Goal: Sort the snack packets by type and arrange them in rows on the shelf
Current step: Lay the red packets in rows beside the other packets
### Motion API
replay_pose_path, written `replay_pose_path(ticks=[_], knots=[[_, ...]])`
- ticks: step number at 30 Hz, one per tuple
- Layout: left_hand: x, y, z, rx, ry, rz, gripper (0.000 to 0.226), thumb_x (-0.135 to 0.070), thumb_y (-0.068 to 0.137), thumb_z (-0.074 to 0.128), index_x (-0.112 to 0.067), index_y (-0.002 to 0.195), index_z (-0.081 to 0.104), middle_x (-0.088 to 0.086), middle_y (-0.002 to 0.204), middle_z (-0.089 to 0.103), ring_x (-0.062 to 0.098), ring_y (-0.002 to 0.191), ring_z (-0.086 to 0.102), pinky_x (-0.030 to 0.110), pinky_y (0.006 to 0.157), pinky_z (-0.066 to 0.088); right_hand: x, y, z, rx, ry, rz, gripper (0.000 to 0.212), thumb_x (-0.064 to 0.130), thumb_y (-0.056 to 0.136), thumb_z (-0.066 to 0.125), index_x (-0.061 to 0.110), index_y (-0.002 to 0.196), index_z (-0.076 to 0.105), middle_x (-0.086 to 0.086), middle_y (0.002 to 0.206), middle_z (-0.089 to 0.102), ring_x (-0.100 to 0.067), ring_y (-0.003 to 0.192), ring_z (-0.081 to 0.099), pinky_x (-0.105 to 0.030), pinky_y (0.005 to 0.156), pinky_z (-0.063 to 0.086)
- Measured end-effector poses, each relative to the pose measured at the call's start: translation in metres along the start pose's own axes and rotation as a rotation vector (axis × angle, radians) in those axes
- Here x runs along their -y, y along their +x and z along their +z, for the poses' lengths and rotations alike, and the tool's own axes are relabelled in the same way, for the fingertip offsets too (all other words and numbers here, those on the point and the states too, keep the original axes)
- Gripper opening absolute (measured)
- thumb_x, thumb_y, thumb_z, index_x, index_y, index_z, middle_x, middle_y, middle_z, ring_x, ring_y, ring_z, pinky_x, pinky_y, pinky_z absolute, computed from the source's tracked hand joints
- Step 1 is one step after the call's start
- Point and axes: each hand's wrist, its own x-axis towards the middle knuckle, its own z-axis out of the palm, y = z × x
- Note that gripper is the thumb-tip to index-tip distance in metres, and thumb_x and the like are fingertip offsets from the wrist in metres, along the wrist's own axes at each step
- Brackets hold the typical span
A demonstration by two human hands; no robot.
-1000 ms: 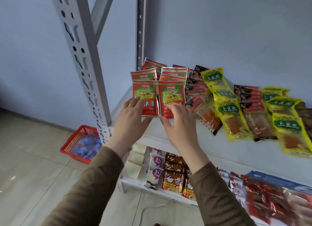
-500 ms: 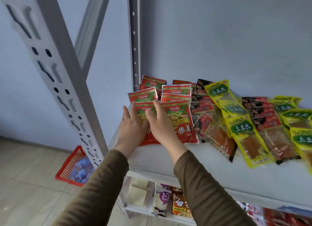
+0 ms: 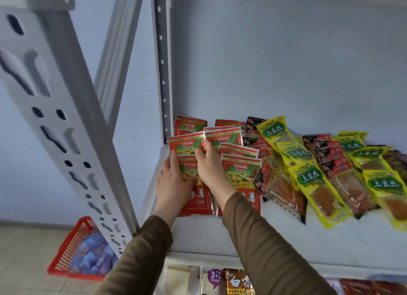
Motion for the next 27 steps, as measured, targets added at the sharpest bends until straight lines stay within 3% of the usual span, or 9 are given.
replay_pose_path(ticks=[2,5,7,9,12,14,18,23,27], knots=[[0.000,0.002,0.001,-0.001,-0.011,-0.024,0.092,-0.056,0.093,0.063,-0.029,0.163,0.010,0.002,0.163,0.030,0.027,0.144,0.039,0.053,0.117,0.038,-0.006,0.002,-0.007,-0.006,0.120,0.029,0.043,0.029,0.109,0.038,0.020,0.151,0.037,0.005,0.133,0.052,-0.014,0.125,0.053,-0.025,0.098,0.048],[-0.003,0.006,0.000,-0.018,-0.047,-0.062,0.090,-0.056,0.093,0.064,-0.030,0.162,0.012,0.002,0.161,0.034,0.028,0.141,0.044,0.055,0.113,0.043,-0.005,0.005,-0.004,0.064,0.216,0.053,0.047,0.030,0.109,0.037,0.023,0.155,0.033,0.006,0.144,0.047,-0.006,0.125,0.050,-0.031,0.103,0.048],[-0.005,0.011,-0.001,-0.038,-0.066,-0.094,0.089,-0.054,0.094,0.064,-0.029,0.162,0.013,0.003,0.160,0.033,0.028,0.140,0.045,0.055,0.111,0.044,-0.002,0.009,0.002,0.112,0.291,0.094,0.048,0.031,0.109,0.039,0.026,0.156,0.030,0.010,0.138,0.049,0.003,0.114,0.052,-0.021,0.089,0.051],[-0.007,0.015,-0.003,-0.059,-0.084,-0.117,0.088,-0.052,0.094,0.065,-0.029,0.162,0.014,0.003,0.158,0.036,0.028,0.137,0.048,0.055,0.108,0.047,-0.001,0.014,0.005,0.129,0.378,0.158,0.048,0.030,0.109,0.040,0.028,0.155,0.031,0.010,0.135,0.054,0.002,0.108,0.057,-0.017,0.079,0.050],[-0.007,0.020,-0.004,-0.093,-0.095,-0.138,0.085,-0.045,0.093,0.068,-0.031,0.160,0.017,0.003,0.153,0.042,0.027,0.131,0.053,0.055,0.104,0.051,-0.005,0.019,0.003,0.159,0.422,0.224,0.048,0.033,0.108,0.042,0.029,0.155,0.030,0.015,0.123,0.058,0.001,0.102,0.057,-0.018,0.076,0.049],[-0.006,0.022,-0.002,-0.093,-0.079,-0.141,0.087,-0.043,0.091,0.070,-0.031,0.159,0.018,0.002,0.152,0.043,0.027,0.131,0.054,0.055,0.103,0.051,-0.010,0.023,-0.002,0.137,0.467,0.274,0.050,0.035,0.108,0.041,0.029,0.156,0.028,0.009,0.133,0.057,-0.004,0.101,0.056,-0.022,0.079,0.047],[-0.001,0.026,-0.001,-0.061,-0.071,-0.171,0.095,-0.044,0.087,0.074,-0.035,0.158,0.011,0.003,0.153,0.040,0.028,0.130,0.053,0.057,0.100,0.052,-0.019,0.031,-0.010,0.098,0.503,0.331,0.056,0.040,0.108,0.040,0.030,0.159,0.019,-0.002,0.156,0.040,-0.022,0.134,0.049,-0.030,0.090,0.046],[-0.004,0.047,-0.004,-0.041,-0.123,-0.305,0.100,-0.058,0.086,0.070,-0.033,0.160,0.008,0.007,0.158,0.040,0.032,0.135,0.053,0.059,0.104,0.050,-0.014,0.034,-0.001,0.149,0.522,0.374,0.054,0.046,0.105,0.044,0.028,0.154,0.031,0.001,0.136,0.058,-0.017,0.111,0.060,-0.033,0.080,0.053],[-0.019,0.056,-0.005,0.035,-0.251,-0.268,0.073,-0.052,0.090,0.071,-0.030,0.148,0.033,-0.001,0.130,0.064,0.023,0.106,0.069,0.051,0.094,0.058,-0.014,0.045,0.004,0.105,0.520,0.397,0.055,0.048,0.103,0.047,0.022,0.150,0.035,-0.005,0.134,0.059,-0.024,0.115,0.062,-0.044,0.095,0.054]])
